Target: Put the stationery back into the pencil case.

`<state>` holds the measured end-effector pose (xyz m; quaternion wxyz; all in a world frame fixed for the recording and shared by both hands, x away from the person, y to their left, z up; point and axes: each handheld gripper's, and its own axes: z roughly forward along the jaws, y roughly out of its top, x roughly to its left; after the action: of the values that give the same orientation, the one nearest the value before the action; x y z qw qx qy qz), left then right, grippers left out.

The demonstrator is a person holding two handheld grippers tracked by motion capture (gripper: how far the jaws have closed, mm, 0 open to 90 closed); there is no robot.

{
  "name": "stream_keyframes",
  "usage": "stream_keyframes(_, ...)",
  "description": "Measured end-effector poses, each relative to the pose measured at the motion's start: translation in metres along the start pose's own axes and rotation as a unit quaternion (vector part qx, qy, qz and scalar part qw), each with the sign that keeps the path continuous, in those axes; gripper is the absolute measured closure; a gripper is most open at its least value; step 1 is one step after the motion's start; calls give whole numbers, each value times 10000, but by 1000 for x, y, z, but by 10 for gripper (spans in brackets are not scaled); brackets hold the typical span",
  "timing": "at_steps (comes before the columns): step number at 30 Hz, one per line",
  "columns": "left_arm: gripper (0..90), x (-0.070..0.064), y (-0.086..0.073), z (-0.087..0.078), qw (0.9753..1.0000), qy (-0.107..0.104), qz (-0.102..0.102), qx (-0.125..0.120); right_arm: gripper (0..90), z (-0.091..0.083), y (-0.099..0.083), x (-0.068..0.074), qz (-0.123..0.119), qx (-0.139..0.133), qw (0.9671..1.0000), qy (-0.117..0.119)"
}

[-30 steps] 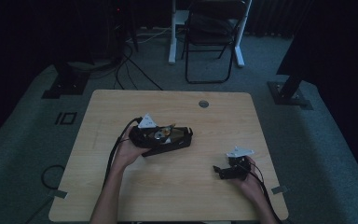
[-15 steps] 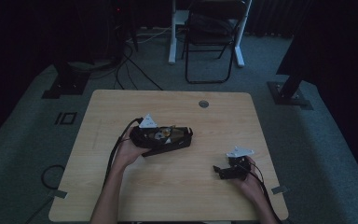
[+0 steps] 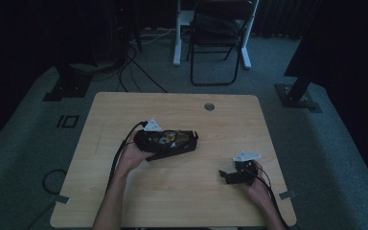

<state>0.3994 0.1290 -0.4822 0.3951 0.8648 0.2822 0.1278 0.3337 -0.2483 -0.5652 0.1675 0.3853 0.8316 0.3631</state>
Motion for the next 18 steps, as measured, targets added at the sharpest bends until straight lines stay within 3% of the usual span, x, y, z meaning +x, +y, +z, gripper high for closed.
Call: stream_keyframes(18, 412, 6, -5, 10, 9996, -82, -122, 221, 116, 0, 0, 0, -3, 6, 10000, -2)
